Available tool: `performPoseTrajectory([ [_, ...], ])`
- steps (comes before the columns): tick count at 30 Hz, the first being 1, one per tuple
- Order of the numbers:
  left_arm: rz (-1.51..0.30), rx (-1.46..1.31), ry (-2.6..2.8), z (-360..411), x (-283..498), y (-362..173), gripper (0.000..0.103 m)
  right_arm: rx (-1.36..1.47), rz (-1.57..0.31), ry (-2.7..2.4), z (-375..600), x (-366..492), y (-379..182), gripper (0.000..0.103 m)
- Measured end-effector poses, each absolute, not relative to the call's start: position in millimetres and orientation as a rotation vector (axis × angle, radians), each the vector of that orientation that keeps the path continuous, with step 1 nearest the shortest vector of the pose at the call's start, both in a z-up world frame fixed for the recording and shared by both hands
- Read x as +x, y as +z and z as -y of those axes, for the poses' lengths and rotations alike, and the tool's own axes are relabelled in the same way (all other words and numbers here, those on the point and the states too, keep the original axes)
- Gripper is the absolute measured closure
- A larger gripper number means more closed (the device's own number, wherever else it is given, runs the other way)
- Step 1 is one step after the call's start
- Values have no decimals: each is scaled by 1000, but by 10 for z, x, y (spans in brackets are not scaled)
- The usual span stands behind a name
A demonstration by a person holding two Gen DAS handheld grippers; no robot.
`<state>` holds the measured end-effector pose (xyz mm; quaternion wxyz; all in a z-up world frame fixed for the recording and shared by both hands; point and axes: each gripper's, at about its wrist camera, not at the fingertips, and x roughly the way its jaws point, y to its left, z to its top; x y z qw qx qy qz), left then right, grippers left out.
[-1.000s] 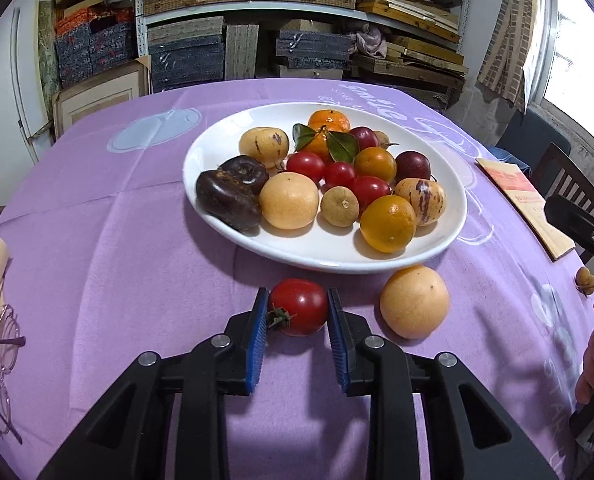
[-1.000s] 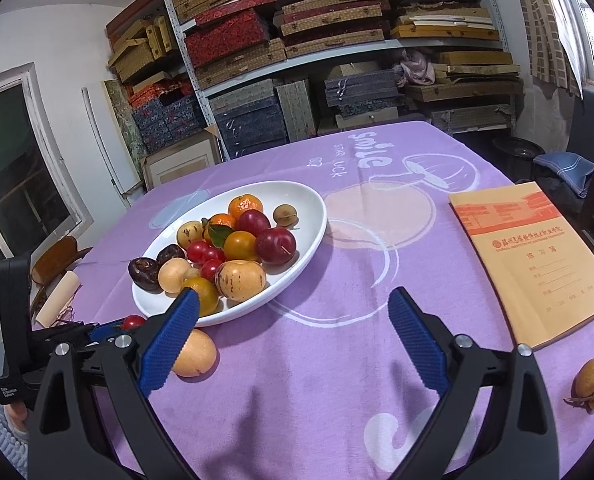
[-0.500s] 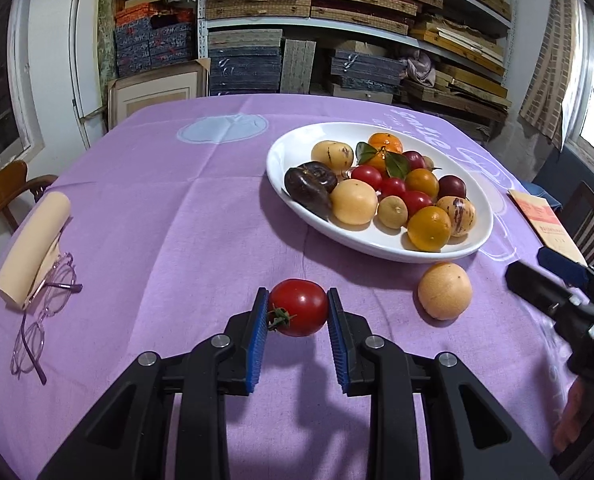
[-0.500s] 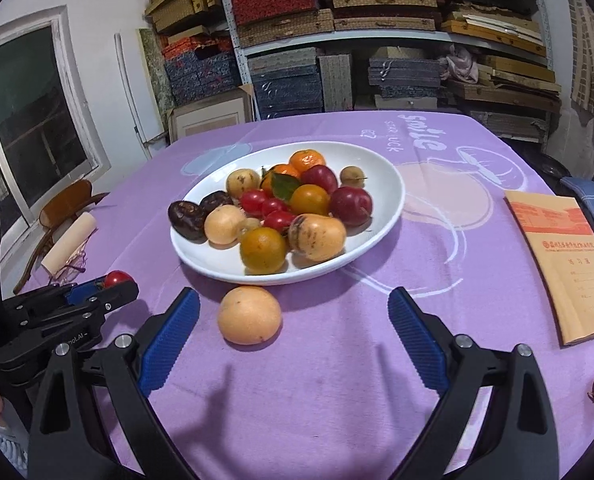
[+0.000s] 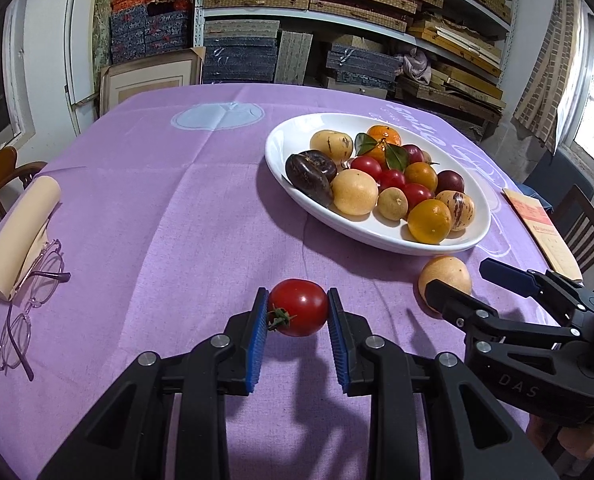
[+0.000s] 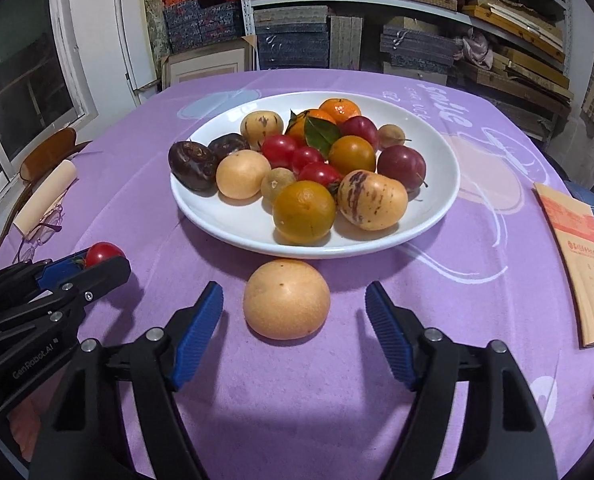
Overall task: Organize fruits
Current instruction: 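Lift the tomato with the left gripper while the right grasps the large pale yellow fruit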
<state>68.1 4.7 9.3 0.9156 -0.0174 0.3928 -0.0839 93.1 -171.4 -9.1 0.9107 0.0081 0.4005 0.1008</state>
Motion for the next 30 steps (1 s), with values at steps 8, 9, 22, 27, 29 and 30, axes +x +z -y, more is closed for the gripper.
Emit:
performPoseTrajectory([
  [8, -813, -32, -167, -49, 682, 81, 74, 5, -865, 225, 1668, 997, -173, 48],
  [9, -813, -31, -165, -50, 694, 80, 74, 5, -866, 224, 1665, 999, -177, 49],
  [22, -810, -8, -133, -36, 705, 71, 74, -7, -884, 218, 1669, 1037, -197, 56],
  [27, -803, 10, -122, -23, 697, 60, 74, -8, -883, 225, 1670, 1028, -196, 56],
  [29, -800, 14, -119, -19, 697, 60, 74, -11, -879, 230, 1675, 1007, -192, 56],
  [30, -799, 15, -117, -19, 698, 59, 74, -15, -877, 231, 1673, 987, -193, 56],
])
